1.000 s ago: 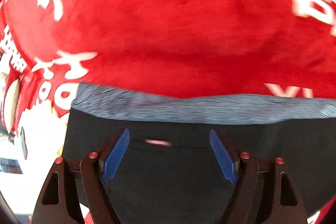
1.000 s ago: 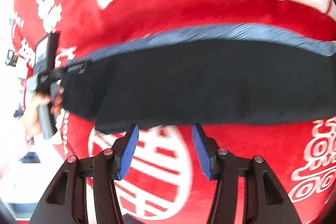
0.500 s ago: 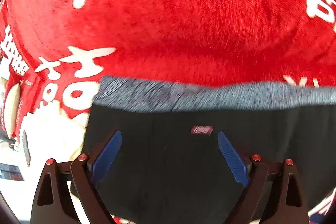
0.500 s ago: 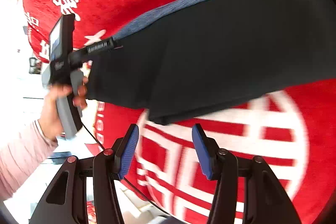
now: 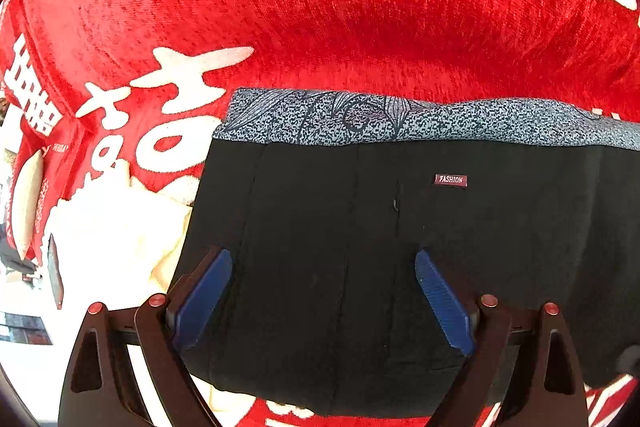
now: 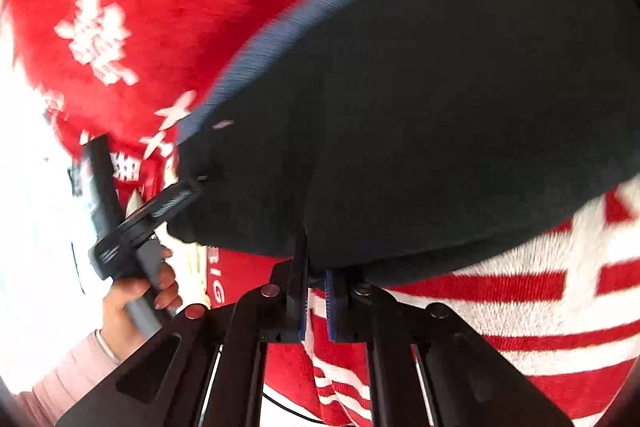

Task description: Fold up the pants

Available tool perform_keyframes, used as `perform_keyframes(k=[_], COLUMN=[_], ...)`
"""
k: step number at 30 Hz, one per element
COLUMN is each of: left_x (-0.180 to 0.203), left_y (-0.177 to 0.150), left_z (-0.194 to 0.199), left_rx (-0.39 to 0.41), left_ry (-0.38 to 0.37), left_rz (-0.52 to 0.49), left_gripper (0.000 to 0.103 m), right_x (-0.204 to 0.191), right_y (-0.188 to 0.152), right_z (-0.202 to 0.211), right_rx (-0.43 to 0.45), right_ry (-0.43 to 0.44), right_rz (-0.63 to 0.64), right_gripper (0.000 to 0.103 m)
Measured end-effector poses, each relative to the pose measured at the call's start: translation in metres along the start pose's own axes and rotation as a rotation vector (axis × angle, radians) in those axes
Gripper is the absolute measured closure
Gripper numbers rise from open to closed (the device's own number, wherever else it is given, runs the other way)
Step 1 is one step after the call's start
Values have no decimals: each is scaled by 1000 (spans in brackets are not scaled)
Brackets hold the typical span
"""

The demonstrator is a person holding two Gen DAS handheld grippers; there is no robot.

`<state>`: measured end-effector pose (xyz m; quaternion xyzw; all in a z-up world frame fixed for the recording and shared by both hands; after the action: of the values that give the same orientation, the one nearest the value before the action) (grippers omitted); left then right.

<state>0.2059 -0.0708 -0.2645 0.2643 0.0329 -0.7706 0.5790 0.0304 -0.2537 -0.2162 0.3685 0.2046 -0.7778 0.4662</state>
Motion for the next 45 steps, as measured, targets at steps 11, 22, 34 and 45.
perform_keyframes(k=[11, 22, 34, 45], left_x=[-6, 104, 173, 271], left_y=[-4, -26, -44, -1], left_z=[-5, 94, 103, 185], left_rx=[17, 55, 22, 92], left_ry=[-11, -243, -172, -296], left_rz=[8, -95, -201, -191], left_gripper=[0, 0, 0, 0], right_x=[33, 14, 100, 195], right_y=[-43, 19, 42, 39], right_z=[-2, 119, 201, 341], right_rx=[-127, 47, 133, 451], right_ry=[-107, -301, -490, -298], right_rz=[-16, 216, 98, -283], right_gripper=[98, 91, 69, 56])
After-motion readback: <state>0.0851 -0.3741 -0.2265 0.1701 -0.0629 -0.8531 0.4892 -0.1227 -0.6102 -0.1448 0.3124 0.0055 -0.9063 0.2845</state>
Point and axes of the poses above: each gripper's, at about its wrist camera, not at the fingertips, and z roughly against the way its jaws point, x to its right, y to its top, the point moved 6 cm from there along -z, roughly the way its jaws point, and after that the axes turned 12 degrees about y, right-handed, at the moved point
